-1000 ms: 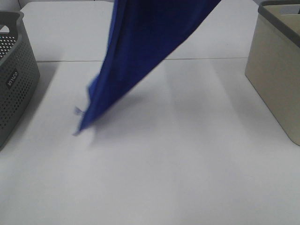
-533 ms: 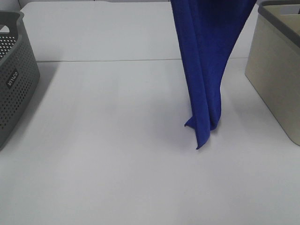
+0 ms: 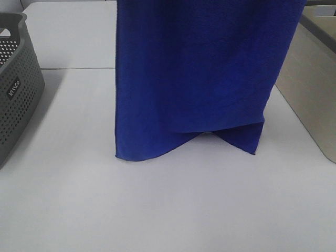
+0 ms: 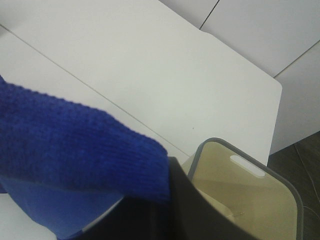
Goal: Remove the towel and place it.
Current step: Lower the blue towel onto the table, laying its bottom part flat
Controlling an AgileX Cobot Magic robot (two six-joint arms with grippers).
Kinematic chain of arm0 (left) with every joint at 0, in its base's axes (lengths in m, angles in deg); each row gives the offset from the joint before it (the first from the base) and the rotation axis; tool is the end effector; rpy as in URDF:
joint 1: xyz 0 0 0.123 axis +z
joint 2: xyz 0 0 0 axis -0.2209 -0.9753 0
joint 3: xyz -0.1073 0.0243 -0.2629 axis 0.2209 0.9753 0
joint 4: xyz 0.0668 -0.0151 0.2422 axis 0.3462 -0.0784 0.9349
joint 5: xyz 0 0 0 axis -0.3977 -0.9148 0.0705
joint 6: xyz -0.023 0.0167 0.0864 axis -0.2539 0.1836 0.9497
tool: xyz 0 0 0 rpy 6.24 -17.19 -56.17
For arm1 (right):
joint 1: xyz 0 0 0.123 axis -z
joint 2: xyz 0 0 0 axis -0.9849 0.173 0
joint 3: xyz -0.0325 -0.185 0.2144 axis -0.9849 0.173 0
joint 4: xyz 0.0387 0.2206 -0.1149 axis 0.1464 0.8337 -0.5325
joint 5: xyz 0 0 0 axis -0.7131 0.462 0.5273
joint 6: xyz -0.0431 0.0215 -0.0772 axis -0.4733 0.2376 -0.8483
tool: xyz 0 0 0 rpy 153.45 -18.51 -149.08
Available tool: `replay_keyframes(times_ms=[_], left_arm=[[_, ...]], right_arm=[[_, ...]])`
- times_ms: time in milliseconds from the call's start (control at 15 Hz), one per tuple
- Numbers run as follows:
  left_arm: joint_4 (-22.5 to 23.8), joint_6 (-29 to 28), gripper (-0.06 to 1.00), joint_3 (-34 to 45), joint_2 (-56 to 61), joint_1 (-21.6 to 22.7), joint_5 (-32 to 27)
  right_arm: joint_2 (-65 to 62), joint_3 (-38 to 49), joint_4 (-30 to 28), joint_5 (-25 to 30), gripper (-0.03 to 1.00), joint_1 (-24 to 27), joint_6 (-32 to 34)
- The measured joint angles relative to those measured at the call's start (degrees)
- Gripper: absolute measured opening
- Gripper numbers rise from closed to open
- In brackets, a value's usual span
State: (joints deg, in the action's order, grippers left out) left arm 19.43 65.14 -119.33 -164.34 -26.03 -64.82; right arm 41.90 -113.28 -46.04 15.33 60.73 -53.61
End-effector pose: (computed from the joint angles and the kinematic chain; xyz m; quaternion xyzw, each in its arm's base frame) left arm 0.2728 -0.2119 0.5251 0.4399 0.5704 0.0291 0.6930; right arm 0.2505 0.0759 0.5377 -0.2965 0.8147 -0.0767 0.4924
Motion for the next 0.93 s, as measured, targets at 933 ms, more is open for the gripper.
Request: replay_keyframes(times_ms=[933], left_arm=[[1.0, -8.1, 0.0, -0.5, -20.8, 19.1, 38.9]], right_arm=[[24.4, -0.1, 0.6, -48.5, 0.02, 0.0, -0.5]])
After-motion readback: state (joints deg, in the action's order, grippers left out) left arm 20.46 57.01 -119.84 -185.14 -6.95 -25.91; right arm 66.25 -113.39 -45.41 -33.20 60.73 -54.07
